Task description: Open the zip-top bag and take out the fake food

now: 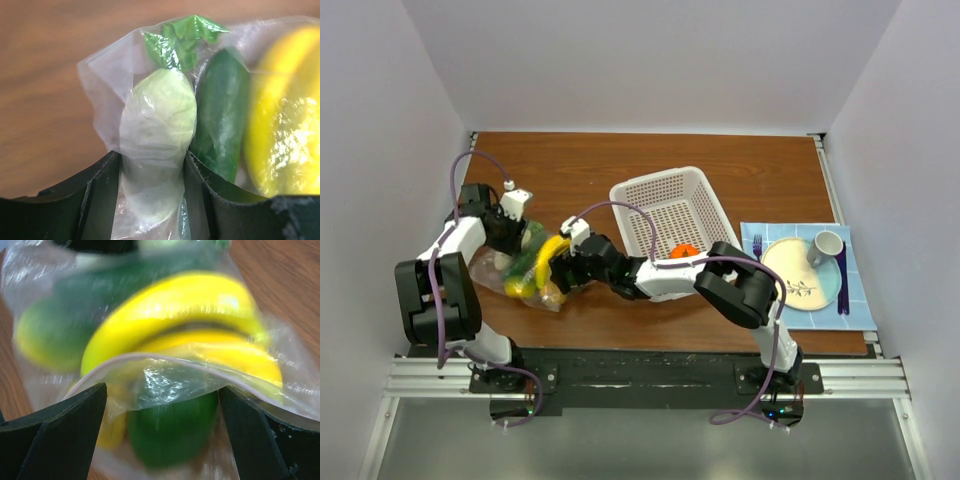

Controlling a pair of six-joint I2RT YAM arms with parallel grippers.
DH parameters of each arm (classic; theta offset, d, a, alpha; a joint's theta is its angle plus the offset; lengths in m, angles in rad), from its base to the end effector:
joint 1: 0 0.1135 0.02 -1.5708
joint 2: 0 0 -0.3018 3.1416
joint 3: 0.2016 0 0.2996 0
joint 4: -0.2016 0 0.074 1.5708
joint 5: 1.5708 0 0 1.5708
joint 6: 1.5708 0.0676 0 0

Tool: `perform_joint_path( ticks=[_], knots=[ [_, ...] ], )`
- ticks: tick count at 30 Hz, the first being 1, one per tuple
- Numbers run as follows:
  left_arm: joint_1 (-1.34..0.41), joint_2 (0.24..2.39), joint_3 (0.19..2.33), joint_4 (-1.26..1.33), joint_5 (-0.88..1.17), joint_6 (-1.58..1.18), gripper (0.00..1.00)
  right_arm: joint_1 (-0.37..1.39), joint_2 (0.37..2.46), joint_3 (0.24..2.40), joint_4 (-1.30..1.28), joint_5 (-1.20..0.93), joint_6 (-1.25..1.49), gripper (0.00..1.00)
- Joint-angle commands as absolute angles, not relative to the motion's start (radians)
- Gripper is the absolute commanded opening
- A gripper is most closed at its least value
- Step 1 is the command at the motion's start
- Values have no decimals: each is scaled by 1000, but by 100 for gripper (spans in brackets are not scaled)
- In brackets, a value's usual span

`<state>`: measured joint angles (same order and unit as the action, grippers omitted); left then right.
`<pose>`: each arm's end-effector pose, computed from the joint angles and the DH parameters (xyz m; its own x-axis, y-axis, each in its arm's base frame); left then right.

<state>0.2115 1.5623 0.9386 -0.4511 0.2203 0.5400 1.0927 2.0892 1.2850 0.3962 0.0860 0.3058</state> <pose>0.3525 0.0606 0.1695 -0.7906 0.3434 -0.5070 0.3536 0.9320 0.0798 0.2564 0.4822 0.1498 -0.4295 -0.1769 -0.8856 -0.7540 0.6099 0.2438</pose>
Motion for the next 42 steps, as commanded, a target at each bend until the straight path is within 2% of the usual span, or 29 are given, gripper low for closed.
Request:
perform_joint_path(
  ticks=[1, 5, 9, 13, 16, 17, 19, 20, 22, 23, 24, 27, 30, 36, 42],
  knots=[
    [198, 1496, 960, -810, 433, 598, 0, 1094, 2134, 1330, 450, 100, 330, 99],
    [201, 1462, 948, -795, 378, 612, 0, 1094, 2129, 1298, 413, 120, 336, 98],
    [233, 1482, 934, -743, 330, 607, 0, 1094, 2054, 1191, 408, 153, 327, 88],
    [329, 1526, 978, -669, 272, 597, 0, 1100, 1976, 1108, 354, 187, 310, 84],
    [376, 1543, 1028, -664, 253, 594, 0, 1104, 1919, 1062, 374, 193, 296, 70],
    [379, 1540, 1035, -664, 252, 594, 0, 1104, 1907, 1058, 373, 198, 295, 58],
    [380, 1511, 1051, -673, 252, 592, 0, 1106, 1858, 1054, 368, 199, 295, 47],
    [379, 1499, 1063, -686, 267, 588, 0, 1106, 1838, 1054, 364, 195, 298, 35],
    [377, 1476, 1133, -762, 304, 578, 0, 1106, 1780, 1064, 341, 193, 295, 21],
    [377, 1465, 1166, -796, 358, 569, 0, 1108, 1763, 1077, 324, 212, 293, 11],
    [376, 1459, 1237, -825, 385, 563, 0, 1106, 1749, 1091, 277, 225, 288, 8],
    [336, 1448, 1374, -975, 468, 537, 0, 1106, 1706, 1185, 149, 282, 267, 6],
    [281, 1424, 1423, -1038, 525, 525, 0, 1106, 1701, 1273, 1, 383, 236, 6],
    [255, 1379, 1318, -994, 476, 535, 0, 1101, 1674, 1266, -181, 576, 210, 11],
    [261, 1351, 1172, -839, 269, 586, 0, 1088, 1641, 1249, -290, 585, 216, 16]
  ],
)
